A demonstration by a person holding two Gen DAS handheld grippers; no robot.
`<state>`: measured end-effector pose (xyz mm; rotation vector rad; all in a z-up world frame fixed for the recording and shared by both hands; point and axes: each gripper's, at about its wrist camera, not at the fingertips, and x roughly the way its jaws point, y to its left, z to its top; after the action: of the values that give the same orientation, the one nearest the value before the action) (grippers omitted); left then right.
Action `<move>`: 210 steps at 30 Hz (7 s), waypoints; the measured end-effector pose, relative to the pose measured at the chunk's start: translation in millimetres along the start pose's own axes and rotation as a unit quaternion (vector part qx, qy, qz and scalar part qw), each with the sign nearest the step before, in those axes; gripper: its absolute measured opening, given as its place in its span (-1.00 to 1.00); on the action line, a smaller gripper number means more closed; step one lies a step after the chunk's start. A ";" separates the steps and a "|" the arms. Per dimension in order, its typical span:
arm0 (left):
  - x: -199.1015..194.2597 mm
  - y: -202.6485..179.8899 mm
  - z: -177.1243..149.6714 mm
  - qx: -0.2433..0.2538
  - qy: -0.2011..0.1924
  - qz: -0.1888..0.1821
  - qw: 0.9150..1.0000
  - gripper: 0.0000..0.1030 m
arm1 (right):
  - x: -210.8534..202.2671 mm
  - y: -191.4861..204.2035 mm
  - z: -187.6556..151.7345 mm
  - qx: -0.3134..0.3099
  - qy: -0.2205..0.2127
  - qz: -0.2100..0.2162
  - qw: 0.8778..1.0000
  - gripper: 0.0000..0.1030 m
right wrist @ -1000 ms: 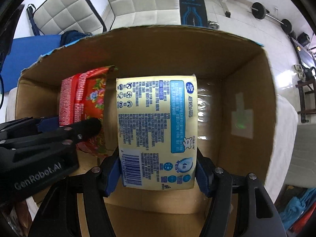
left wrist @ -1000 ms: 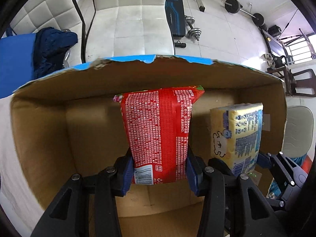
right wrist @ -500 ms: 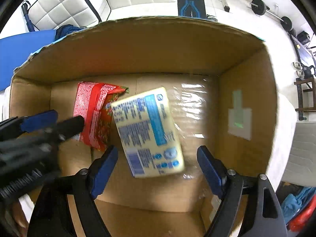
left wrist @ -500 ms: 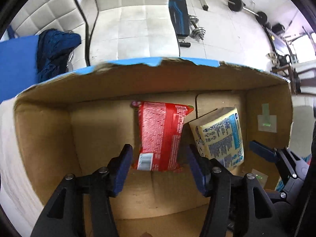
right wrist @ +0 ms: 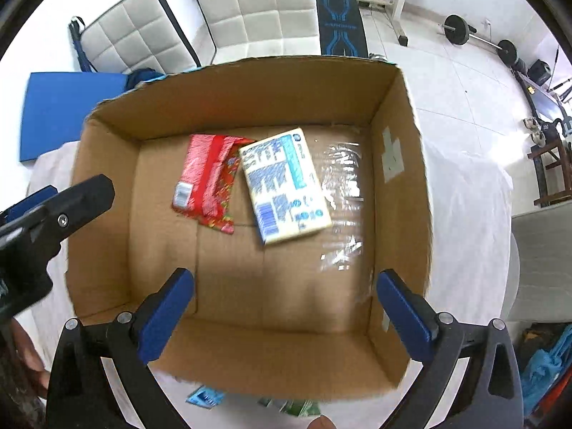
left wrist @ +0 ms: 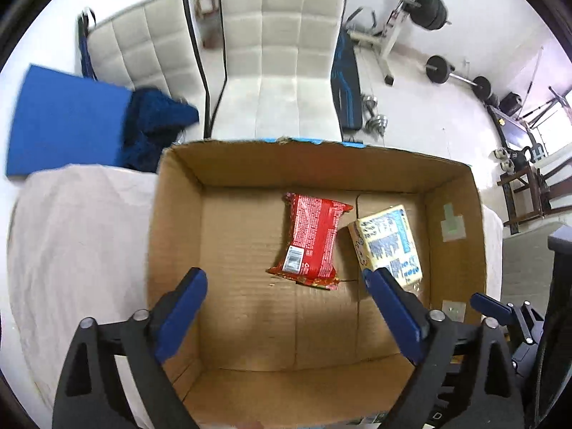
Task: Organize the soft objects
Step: 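Carry both items over the box and open both tools to drop them in, then grasp the lilac cloth with the left tool while the right tool grasps the green snack bag, then carry the cloth and green bag over the box and release both, then grasp the orange snack bag with the left tool while the right tool grasps the blue milk tube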
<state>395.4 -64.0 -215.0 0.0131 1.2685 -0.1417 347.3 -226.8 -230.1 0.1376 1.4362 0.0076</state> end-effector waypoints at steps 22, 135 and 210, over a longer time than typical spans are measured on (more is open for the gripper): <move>-113.0 -12.7 -102.6 -0.038 -0.117 0.020 0.992 0.92 | -108.1 18.8 -76.5 -0.028 -0.115 -0.031 0.992 1.00; -52.3 -7.6 -126.7 -0.062 0.065 -0.047 0.995 -0.44 | 0.2 -31.3 -53.5 0.062 0.082 0.110 0.989 -0.22; -112.8 19.8 -125.1 -0.025 -0.046 0.022 0.998 0.91 | -100.6 17.7 -95.9 0.032 -0.061 -0.005 0.998 1.00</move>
<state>246.0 -22.1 -146.3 -0.0077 1.1792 -0.0719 240.3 -209.4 -141.3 0.1796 1.3150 -0.0546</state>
